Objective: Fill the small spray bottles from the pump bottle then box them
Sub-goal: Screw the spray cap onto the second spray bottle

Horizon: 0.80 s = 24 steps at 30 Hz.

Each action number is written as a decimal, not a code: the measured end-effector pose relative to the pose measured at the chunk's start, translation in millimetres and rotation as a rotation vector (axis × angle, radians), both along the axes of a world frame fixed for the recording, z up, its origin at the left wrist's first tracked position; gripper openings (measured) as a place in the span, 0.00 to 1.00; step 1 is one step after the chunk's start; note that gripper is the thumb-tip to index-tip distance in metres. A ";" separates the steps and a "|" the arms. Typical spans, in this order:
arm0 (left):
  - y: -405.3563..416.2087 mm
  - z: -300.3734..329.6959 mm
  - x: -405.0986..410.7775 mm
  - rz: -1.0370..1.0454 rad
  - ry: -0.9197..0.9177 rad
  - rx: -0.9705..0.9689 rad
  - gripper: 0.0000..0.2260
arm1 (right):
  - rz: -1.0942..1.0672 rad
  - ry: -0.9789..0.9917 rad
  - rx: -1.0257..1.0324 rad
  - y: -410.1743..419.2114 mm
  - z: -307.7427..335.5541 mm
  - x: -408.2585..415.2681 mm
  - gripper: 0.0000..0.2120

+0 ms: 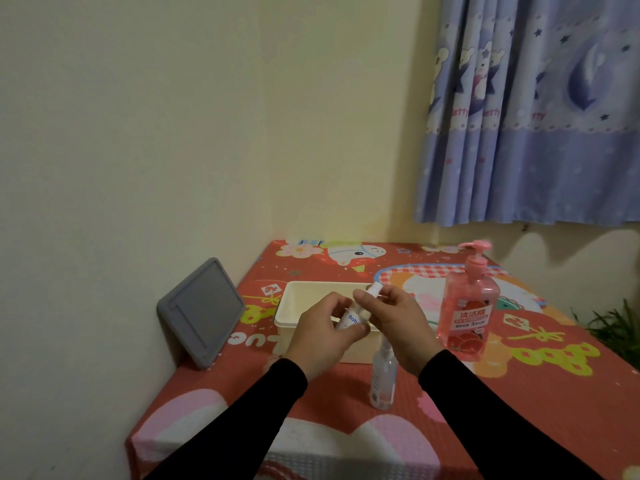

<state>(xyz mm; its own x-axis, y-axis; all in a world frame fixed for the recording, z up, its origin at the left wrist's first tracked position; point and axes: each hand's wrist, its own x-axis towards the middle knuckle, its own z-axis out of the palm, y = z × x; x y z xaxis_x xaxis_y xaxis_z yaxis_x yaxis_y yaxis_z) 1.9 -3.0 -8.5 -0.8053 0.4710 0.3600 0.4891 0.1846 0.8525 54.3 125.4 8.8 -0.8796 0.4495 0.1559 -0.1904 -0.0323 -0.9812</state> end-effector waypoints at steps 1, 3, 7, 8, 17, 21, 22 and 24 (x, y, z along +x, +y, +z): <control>0.6 0.3 0.6 -0.002 0.000 -0.004 0.12 | 0.042 -0.007 -0.001 0.2 1.4 0.6 0.13; 0.5 0.2 -0.5 -0.010 -0.025 0.010 0.12 | 0.114 0.003 -0.070 1.6 4.1 0.7 0.11; -3.8 0.9 -4.7 -0.041 -0.107 0.030 0.11 | 0.225 0.040 -0.127 7.9 6.3 1.9 0.11; -4.2 0.8 -4.6 -0.045 -0.112 0.028 0.11 | 0.204 0.036 -0.086 9.4 4.6 0.8 0.11; -0.8 2.9 -1.3 -0.001 -0.065 0.023 0.11 | 0.040 0.063 0.068 6.0 -0.4 -2.2 0.15; -8.4 11.9 -3.6 -0.172 -0.217 0.073 0.08 | 0.218 0.060 -0.022 10.4 7.0 1.1 0.09; -9.2 12.7 -2.6 -0.222 -0.252 0.085 0.08 | 0.240 0.060 -0.028 10.9 7.8 1.6 0.09; -8.4 11.3 -1.9 -0.253 -0.243 0.082 0.08 | 0.241 0.069 -0.043 10.4 7.8 1.2 0.10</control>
<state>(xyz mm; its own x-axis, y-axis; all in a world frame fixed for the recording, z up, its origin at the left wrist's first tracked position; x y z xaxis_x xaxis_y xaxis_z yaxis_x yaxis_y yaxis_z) 0.0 -11.4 2.8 -0.7335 0.6439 0.2176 0.2920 0.0095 0.9564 55.5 135.8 16.6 -0.9501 0.2352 0.2047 -0.2388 -0.1267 -0.9628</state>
